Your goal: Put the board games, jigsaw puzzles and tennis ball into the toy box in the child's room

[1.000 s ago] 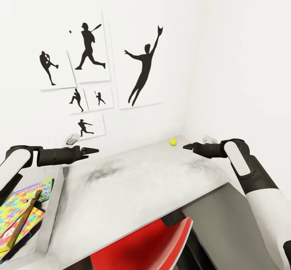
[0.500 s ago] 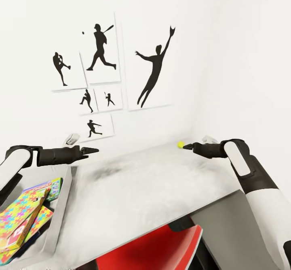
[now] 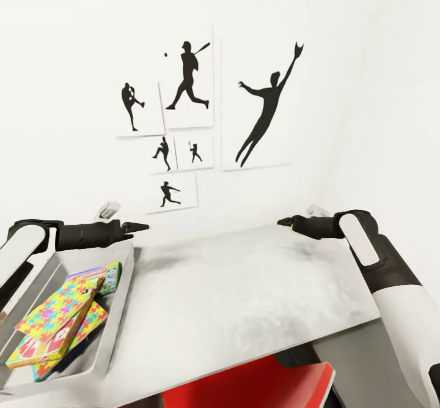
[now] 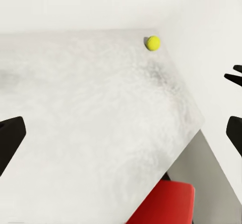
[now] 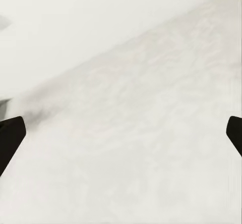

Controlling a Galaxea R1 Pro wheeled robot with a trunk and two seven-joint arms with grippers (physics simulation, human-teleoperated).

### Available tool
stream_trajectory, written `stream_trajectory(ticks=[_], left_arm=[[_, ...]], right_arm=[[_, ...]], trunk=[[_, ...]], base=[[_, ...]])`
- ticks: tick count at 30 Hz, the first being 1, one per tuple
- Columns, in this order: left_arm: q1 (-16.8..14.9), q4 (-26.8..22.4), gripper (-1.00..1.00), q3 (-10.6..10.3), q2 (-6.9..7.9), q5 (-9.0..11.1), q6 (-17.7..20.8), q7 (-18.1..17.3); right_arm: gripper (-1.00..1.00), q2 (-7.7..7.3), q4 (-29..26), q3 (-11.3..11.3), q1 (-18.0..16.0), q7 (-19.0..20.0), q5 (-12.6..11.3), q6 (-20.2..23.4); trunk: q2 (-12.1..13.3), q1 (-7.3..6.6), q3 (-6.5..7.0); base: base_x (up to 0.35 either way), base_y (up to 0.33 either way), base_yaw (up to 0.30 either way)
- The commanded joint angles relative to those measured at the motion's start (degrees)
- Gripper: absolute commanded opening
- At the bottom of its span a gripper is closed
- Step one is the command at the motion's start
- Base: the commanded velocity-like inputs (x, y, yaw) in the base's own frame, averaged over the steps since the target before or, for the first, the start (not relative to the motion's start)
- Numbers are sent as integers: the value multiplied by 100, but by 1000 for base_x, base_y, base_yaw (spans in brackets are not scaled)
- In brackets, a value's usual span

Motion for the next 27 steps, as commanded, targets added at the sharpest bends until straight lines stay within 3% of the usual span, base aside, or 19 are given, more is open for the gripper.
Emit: stream_trajectory(ticks=[1,8,27], left_arm=[[-10,1,100,-7,6,0,9,-5],[-10,1,100,-3,6,0,9,-6],[-10,-7,100,7,10,0,9,-7]], right_arm=[[100,-7,-6,12,-5,-39,-42,12],[100,-8,-6,11,-5,-36,-41,12],[100,-12,106,11,-5,-37,-38,5]], trunk=[[-13,5,-7],[-13,5,30],[-13,5,37]], base=[[37,5,238],[14,2,107],[39,3,6]])
